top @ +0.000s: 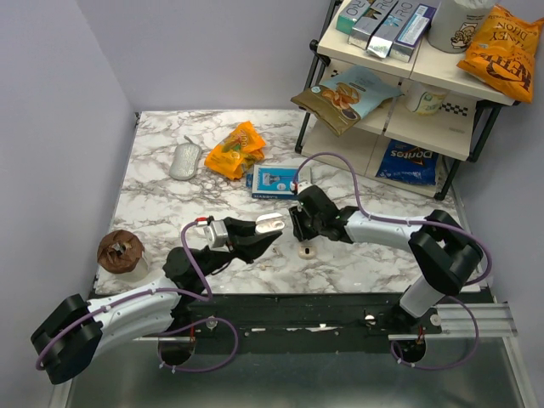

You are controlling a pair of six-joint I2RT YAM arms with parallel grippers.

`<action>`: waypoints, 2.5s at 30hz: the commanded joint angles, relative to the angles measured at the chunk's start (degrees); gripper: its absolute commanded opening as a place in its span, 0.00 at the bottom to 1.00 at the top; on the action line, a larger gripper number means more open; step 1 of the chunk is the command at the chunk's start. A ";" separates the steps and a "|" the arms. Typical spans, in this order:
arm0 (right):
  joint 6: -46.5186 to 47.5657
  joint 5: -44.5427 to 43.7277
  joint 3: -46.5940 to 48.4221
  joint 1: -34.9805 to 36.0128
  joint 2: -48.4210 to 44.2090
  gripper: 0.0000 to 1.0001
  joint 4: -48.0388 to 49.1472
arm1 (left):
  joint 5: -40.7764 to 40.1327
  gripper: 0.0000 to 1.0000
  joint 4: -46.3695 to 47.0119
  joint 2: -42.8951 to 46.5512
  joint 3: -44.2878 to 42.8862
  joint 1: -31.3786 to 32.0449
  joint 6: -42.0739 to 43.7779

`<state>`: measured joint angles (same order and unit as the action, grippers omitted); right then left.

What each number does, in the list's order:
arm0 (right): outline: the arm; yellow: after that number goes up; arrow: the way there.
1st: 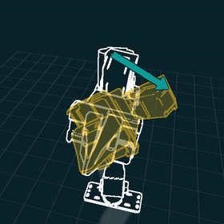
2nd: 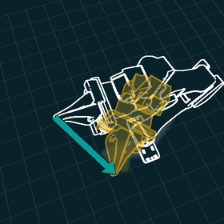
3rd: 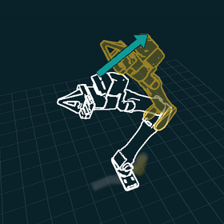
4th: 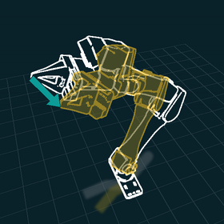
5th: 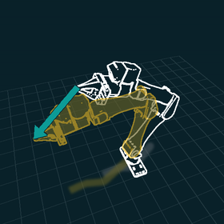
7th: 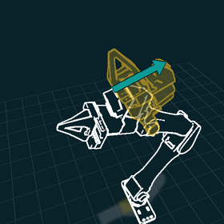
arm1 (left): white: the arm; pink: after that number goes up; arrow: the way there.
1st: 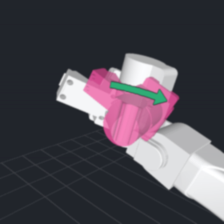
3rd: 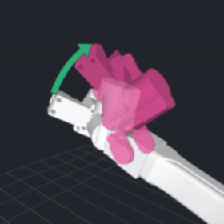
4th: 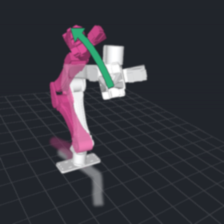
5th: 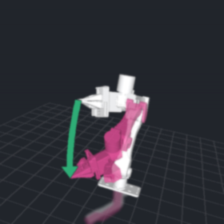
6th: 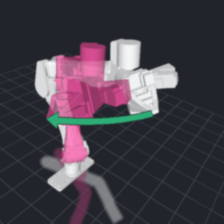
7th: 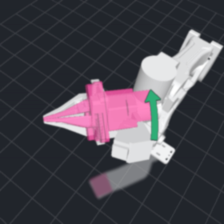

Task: Insert the wireless bluetooth earbuds into the charging case
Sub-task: Pick up the earbud from the center of the board.

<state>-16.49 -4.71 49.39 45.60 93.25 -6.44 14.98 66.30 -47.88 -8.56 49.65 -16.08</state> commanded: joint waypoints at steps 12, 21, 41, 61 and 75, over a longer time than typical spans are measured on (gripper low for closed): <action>-0.56 -1.00 0.54 -2.01 1.05 0.37 0.11 | -1.01 0.00 1.64 -0.28 0.12 0.45 0.87; -0.82 -2.06 0.27 -3.15 1.05 0.33 0.11 | -1.01 0.00 1.55 -0.37 0.12 0.54 0.70; -1.17 -2.76 0.10 -4.03 1.32 0.15 -0.24 | -0.83 0.00 1.37 -0.64 -0.14 0.54 0.52; -2.93 -1.45 1.42 -4.74 -8.34 0.01 -4.02 | -1.80 0.00 0.58 -0.55 -1.11 0.63 0.61; -8.38 38.41 1.06 -11.85 -37.43 0.01 -3.76 | -3.48 0.00 3.66 0.51 -1.20 -1.57 2.89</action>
<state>-22.83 15.07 49.60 34.46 61.34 -9.98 11.33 67.11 -47.90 -8.58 49.43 -14.72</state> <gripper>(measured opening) 0.016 0.376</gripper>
